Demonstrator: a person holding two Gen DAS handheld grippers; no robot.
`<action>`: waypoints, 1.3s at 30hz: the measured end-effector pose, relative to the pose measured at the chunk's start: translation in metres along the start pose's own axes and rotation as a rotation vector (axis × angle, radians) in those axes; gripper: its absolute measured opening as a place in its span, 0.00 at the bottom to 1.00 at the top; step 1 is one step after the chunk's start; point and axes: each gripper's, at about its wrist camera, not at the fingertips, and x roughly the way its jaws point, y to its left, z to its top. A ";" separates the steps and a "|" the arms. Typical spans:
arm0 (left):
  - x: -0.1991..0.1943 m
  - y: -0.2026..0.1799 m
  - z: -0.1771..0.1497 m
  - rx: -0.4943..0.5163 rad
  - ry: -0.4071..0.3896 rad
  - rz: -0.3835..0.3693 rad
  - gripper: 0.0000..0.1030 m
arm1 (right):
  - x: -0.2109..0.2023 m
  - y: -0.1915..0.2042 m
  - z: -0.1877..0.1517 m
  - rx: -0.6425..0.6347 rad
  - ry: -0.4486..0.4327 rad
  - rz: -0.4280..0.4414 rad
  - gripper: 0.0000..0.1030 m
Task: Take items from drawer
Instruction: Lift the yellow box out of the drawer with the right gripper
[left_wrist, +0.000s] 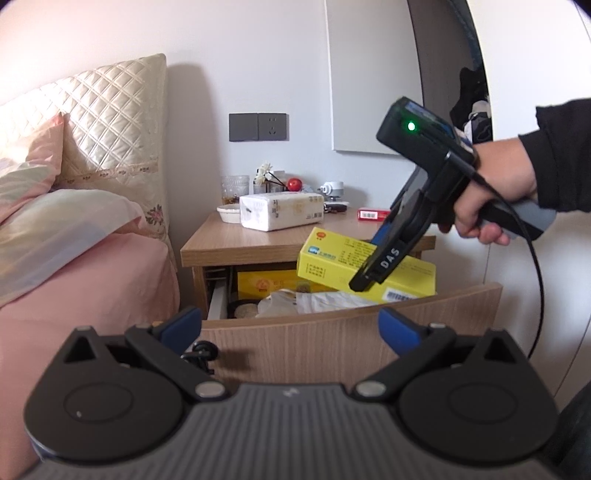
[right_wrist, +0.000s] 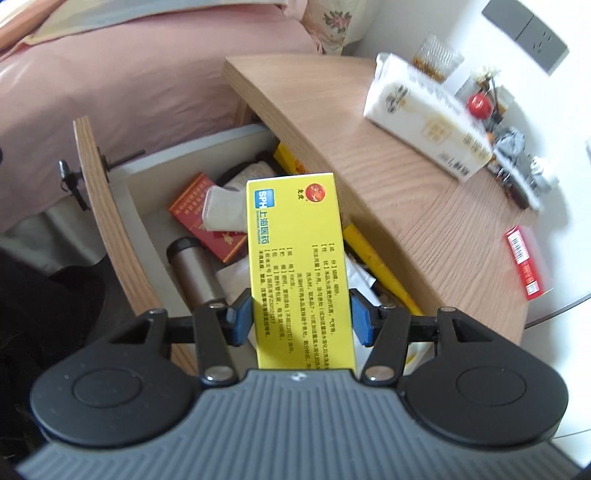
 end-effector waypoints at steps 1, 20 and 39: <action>0.000 0.000 0.000 0.002 -0.001 0.000 1.00 | -0.007 -0.001 0.004 -0.009 -0.010 -0.009 0.55; 0.011 -0.002 -0.004 0.032 0.029 0.037 1.00 | -0.014 -0.090 0.075 -0.045 -0.061 -0.186 0.55; 0.023 0.004 -0.007 0.033 0.076 0.074 1.00 | 0.041 -0.129 0.059 -0.027 -0.001 -0.117 0.55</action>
